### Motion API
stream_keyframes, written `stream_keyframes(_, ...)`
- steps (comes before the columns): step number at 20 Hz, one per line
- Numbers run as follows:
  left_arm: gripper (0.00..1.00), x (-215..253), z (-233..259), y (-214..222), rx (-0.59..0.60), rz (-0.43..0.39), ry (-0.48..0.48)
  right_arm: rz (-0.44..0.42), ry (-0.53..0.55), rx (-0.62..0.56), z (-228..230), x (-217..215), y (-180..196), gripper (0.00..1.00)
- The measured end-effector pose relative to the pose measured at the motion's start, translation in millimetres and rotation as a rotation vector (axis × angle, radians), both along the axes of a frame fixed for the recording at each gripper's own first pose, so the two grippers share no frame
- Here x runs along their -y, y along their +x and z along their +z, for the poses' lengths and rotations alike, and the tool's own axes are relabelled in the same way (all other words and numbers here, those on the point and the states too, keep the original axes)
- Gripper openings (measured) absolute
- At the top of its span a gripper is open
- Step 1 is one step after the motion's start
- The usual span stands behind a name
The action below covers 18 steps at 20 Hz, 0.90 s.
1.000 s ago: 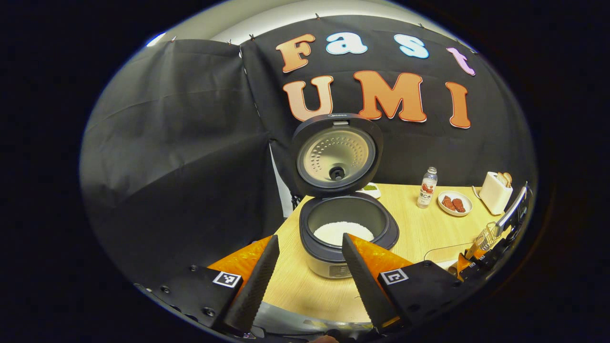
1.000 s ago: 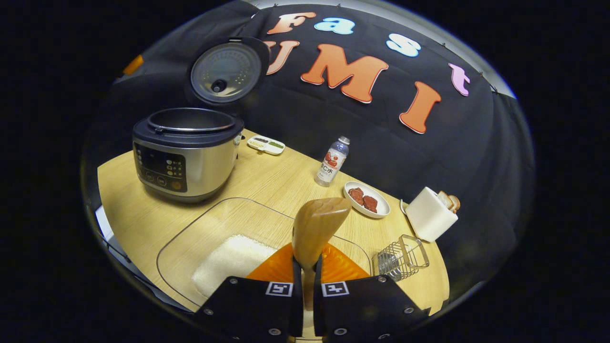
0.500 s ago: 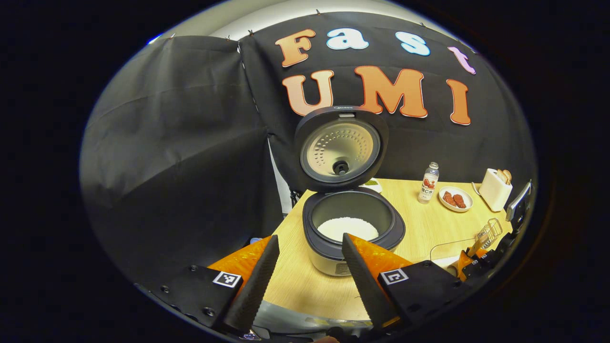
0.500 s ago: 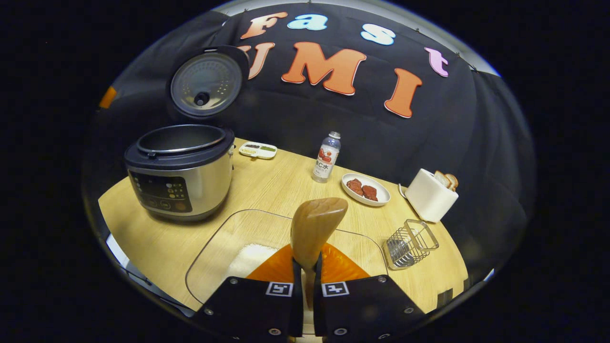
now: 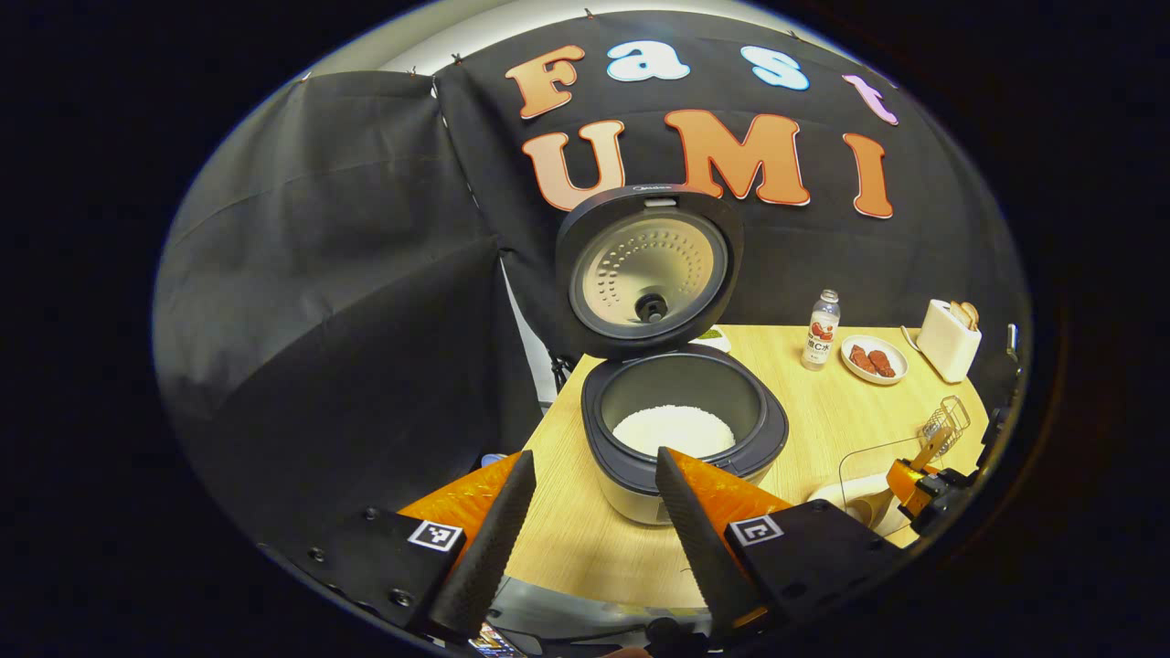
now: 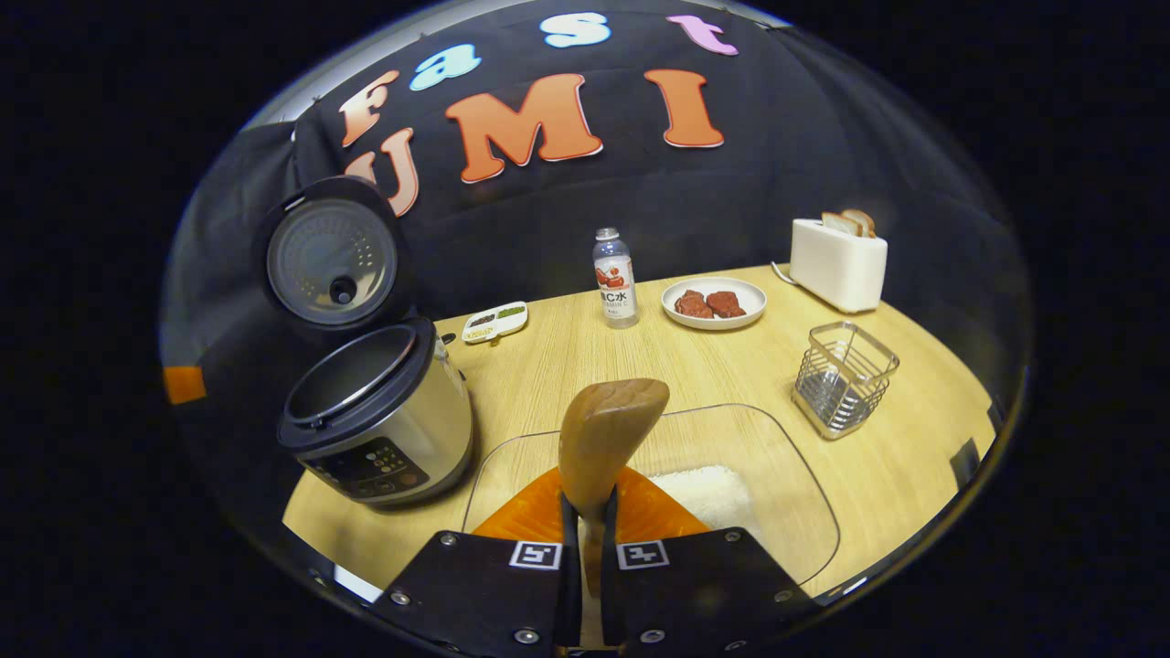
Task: Close the left gripper, press the button to open the rice cooker; take a wooden spoon from the chopstick holder with the right hand, scoop a spoonful of rice and pour it into the rice cooker, then put the wooden spoon back into the chopstick holder.
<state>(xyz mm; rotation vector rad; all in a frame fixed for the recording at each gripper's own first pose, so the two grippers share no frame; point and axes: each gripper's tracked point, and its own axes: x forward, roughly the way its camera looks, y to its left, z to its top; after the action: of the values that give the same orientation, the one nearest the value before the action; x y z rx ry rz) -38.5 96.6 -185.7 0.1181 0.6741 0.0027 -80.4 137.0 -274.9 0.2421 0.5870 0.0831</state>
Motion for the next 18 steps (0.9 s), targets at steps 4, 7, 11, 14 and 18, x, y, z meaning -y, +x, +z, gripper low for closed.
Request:
stream_keyframes(4, 0.90, 8, 3, 3, -0.002, -0.038, 0.007, -0.098, 0.192, -0.081, -12, 2, 6, 0.08)
stream_keyframes(7, 0.90, 13, 3, 3, 0.002, -0.069, 0.015, -0.150, 0.309, -0.136, -18, 7, 8, 0.08)
stream_keyframes(11, 0.95, 19, 1, 2, -0.007, -0.076, -0.010, -0.147, 0.476, -0.202, -27, 4, 9, 0.09)
stream_keyframes(14, 0.91, 22, 4, 2, -0.006, -0.084, -0.002, -0.126, 0.531, -0.228, -31, 2, 11, 0.09)
stream_keyframes(18, 0.91, 28, 8, -1, -0.008, -0.103, 0.019, -0.098, 0.582, -0.244, -35, 7, 13, 0.09)
